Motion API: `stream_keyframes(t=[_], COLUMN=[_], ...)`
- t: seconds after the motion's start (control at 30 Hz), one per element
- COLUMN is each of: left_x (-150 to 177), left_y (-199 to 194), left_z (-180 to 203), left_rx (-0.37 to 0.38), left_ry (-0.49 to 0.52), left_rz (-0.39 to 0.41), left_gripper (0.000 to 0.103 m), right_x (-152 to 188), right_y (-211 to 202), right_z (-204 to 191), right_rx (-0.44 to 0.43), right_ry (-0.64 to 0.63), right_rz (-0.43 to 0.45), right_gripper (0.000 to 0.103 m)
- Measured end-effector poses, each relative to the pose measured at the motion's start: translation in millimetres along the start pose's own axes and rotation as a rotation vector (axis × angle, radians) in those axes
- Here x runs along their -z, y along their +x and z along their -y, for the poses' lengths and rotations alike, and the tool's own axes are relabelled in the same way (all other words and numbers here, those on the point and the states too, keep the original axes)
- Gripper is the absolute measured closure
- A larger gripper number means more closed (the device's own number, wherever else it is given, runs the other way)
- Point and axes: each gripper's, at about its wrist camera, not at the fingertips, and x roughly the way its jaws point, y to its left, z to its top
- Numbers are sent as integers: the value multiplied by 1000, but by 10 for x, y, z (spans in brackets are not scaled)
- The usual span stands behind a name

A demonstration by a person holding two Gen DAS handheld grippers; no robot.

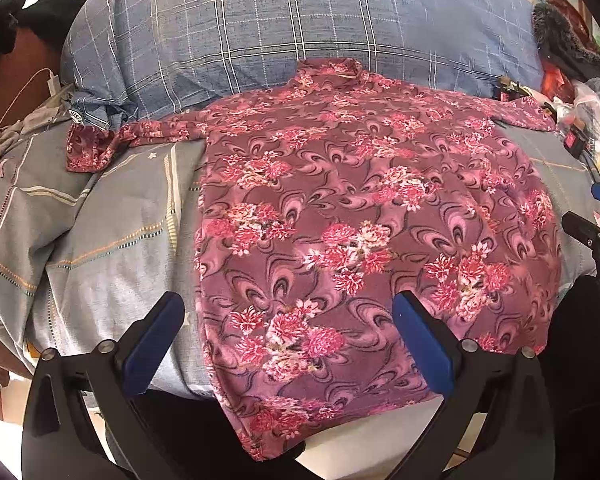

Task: Fold small clothes

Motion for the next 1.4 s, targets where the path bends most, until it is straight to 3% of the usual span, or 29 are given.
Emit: stream_keyframes(t=[0.73,1.4], left_x=[-65,-86], left_y=[10,25], left_z=[-118,-104], left_rx=[-17,-4], left_ry=[64,50], left_rz=[8,0], left_gripper=[0,0], right_x=[-54,-67], right_y=[-22,-37], right_z=[175,208], right_rx=[6,7], right_ry=[-33,-21], right_rz=[7,11], right_gripper=[2,2])
